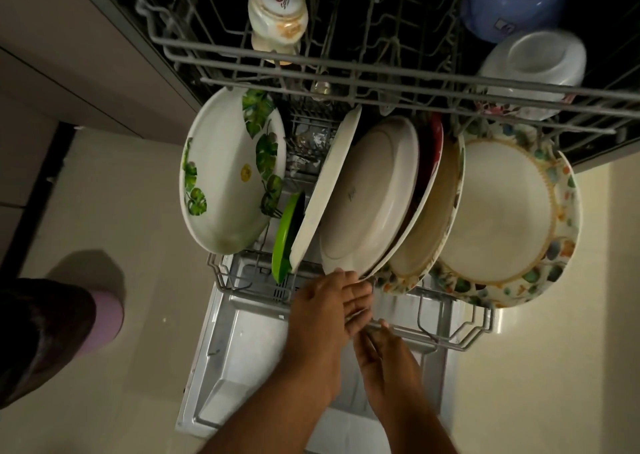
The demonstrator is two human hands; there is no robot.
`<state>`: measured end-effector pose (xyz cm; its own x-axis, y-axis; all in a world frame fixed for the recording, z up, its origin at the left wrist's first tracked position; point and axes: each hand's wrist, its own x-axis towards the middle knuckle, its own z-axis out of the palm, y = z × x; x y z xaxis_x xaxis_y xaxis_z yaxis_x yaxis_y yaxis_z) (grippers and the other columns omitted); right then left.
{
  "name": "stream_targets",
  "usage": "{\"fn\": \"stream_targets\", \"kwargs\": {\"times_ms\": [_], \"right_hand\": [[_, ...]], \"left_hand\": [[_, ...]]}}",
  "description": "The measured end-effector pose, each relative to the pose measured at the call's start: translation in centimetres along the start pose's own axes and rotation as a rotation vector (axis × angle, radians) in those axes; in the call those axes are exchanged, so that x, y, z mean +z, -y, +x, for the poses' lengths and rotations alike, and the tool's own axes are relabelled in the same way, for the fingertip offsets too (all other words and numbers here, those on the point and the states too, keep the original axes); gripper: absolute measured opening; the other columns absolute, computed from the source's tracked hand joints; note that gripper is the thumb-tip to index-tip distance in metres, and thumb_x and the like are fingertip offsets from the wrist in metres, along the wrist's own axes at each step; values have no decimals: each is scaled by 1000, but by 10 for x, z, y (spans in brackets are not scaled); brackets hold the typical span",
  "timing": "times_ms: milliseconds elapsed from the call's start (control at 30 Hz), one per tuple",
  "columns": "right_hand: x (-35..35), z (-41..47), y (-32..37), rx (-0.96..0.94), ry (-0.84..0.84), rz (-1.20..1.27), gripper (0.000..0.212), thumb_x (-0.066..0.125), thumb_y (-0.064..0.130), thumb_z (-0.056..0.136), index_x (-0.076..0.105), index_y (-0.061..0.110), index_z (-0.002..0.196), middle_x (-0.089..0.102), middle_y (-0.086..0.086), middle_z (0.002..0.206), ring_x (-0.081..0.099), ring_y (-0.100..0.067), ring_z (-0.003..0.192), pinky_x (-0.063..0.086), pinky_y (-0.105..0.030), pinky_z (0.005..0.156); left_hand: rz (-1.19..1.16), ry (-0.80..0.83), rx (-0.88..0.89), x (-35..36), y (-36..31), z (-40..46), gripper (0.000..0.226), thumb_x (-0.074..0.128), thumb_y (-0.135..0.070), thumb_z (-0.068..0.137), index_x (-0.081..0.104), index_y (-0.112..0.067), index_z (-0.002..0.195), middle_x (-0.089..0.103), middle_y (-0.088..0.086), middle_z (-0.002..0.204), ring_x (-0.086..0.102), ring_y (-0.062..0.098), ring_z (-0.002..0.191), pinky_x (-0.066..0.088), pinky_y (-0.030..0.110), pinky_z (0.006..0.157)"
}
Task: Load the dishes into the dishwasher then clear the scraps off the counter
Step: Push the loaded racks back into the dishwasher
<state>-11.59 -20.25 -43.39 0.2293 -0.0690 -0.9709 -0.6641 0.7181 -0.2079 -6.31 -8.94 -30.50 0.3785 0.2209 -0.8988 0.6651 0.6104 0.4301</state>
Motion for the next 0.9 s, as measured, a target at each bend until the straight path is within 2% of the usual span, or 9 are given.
{"fn": "stream_targets", "kwargs": {"times_ms": [200, 300, 367, 467, 533, 600, 667, 733, 900], "right_hand": [[7, -2, -7, 30, 2, 28, 20, 55, 11, 106, 63, -2, 118, 69, -29, 125, 68, -37, 118, 57, -45, 96], [7, -1, -5, 50, 33, 23, 22, 51, 8, 107, 61, -3, 123, 68, -31, 127, 66, -40, 123, 54, -48, 102], [6, 2, -4, 60, 37, 12, 29, 51, 8, 107, 59, -5, 131, 67, -32, 128, 64, -41, 125, 54, -50, 102], [12, -1, -3, 84, 18, 44, 22, 50, 13, 109, 60, 2, 125, 68, -32, 127, 69, -41, 113, 63, -50, 85], [17, -4, -2, 97, -11, 65, 18, 49, 12, 110, 59, 1, 119, 67, -33, 126, 69, -41, 106, 66, -53, 72], [20, -8, 0, 111, -13, 91, 14, 48, 10, 110, 59, 1, 111, 65, -35, 126, 69, -42, 105, 62, -61, 72], [23, -11, 2, 118, -9, 101, 13, 46, 9, 111, 58, 2, 109, 64, -36, 127, 70, -42, 107, 61, -63, 74], [24, -10, 4, 110, -14, 106, 16, 45, 8, 111, 58, 1, 116, 65, -36, 128, 69, -42, 112, 62, -62, 73], [31, -10, 9, 85, -23, 113, 28, 45, 12, 112, 53, -5, 133, 67, -34, 123, 69, -42, 113, 62, -60, 72]], "left_hand": [[-18, -218, 13, -38, 19, 14, 17, 58, -18, 105, 67, -6, 111, 74, 17, 107, 73, 24, 92, 59, 37, 81], [29, -86, 153, -35, 7, -5, 30, 57, -29, 104, 70, -5, 90, 72, 19, 85, 71, 26, 70, 60, 35, 64], [32, 77, 302, -18, -20, -29, 38, 55, -38, 98, 74, -11, 79, 75, 20, 81, 73, 29, 68, 60, 35, 60], [-112, 275, 427, 16, -66, -46, 32, 53, -35, 101, 73, -11, 109, 78, 15, 111, 77, 26, 101, 63, 35, 87], [-230, 346, 344, 38, -94, -40, 42, 53, -35, 103, 59, -10, 137, 68, 13, 136, 68, 24, 125, 55, 39, 106], [-337, 362, 255, 54, -120, -30, 53, 51, -36, 106, 46, -9, 151, 56, 16, 150, 56, 27, 138, 44, 44, 118], [-427, 401, 229, 67, -139, -22, 45, 48, -36, 109, 54, -6, 142, 60, 17, 146, 56, 29, 136, 39, 46, 119], [-484, 447, 234, 74, -149, -18, 32, 48, -33, 110, 61, -5, 120, 64, 21, 133, 60, 33, 127, 41, 46, 115], [-546, 443, 236, 78, -157, -26, 22, 51, -18, 108, 62, -4, 95, 61, 24, 115, 62, 41, 127, 49, 55, 111]]}}
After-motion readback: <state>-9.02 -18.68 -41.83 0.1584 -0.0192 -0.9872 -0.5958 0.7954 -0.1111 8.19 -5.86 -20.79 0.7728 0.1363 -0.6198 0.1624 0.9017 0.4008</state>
